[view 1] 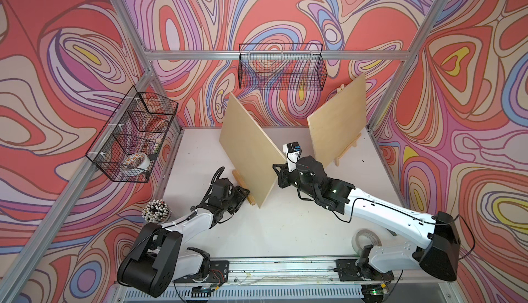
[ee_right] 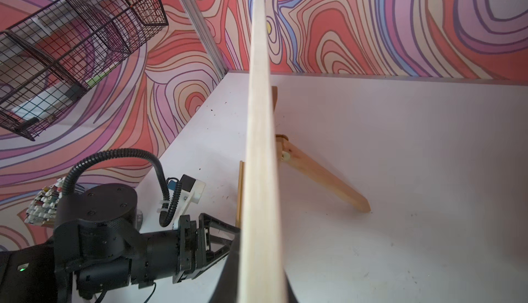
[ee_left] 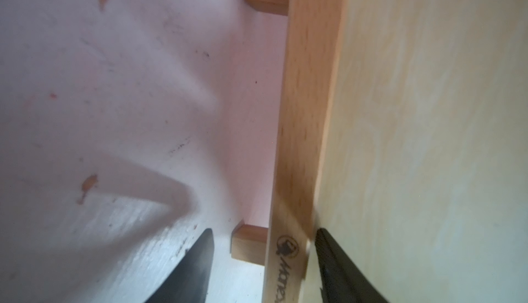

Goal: Disassemble the easel
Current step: Move the easel to the center of the board.

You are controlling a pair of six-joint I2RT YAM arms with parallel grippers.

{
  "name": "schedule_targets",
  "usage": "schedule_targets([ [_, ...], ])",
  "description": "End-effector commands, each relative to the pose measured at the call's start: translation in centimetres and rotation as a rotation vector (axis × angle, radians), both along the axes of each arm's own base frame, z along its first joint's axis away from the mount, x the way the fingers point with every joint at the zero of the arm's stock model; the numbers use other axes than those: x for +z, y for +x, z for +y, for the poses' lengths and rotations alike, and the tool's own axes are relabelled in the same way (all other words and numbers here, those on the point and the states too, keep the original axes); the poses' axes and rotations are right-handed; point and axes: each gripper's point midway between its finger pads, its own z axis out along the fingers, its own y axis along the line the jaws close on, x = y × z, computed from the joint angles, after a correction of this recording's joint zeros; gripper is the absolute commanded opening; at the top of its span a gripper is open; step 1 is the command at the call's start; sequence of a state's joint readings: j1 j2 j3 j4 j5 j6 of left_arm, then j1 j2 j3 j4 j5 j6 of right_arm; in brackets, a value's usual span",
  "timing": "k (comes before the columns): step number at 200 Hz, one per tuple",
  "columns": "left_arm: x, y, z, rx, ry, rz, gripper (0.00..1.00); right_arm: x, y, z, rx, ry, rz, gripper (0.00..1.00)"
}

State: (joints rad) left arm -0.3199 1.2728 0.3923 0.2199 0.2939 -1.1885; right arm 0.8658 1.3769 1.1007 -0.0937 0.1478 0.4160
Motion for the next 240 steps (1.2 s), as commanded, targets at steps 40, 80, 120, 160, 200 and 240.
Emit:
schedule_targets([
  [40, -0.4, 2.9, 2.5, 0.066, 0.076, -0.016, 0.61, -5.8, 3.6, 1.8, 0.190, -0.178, 0.006, 0.03],
  [80, -0.8, 3.8, 2.9, 0.041, 0.115, -0.036, 0.64, -7.4, 7.2, 2.4, 0.226, -0.176, 0.015, 0.03],
  [120, -0.5, 4.2, 3.2, 0.023, 0.159, -0.055, 0.65, -7.8, 8.6, 3.6, 0.273, -0.121, 0.041, 0.16],
  [160, -0.7, 4.2, 3.2, 0.014, 0.176, -0.055, 0.65, -5.5, 7.4, 3.4, 0.266, 0.007, 0.001, 0.50],
  [200, -1.5, 4.0, 2.9, -0.005, 0.187, -0.035, 0.66, -4.6, 7.1, 3.7, 0.273, 0.099, -0.040, 0.56],
  [240, 0.0, 5.1, 2.4, -0.014, 0.205, -0.075, 0.67, -3.5, 6.8, 4.0, 0.291, 0.234, -0.167, 0.56],
])
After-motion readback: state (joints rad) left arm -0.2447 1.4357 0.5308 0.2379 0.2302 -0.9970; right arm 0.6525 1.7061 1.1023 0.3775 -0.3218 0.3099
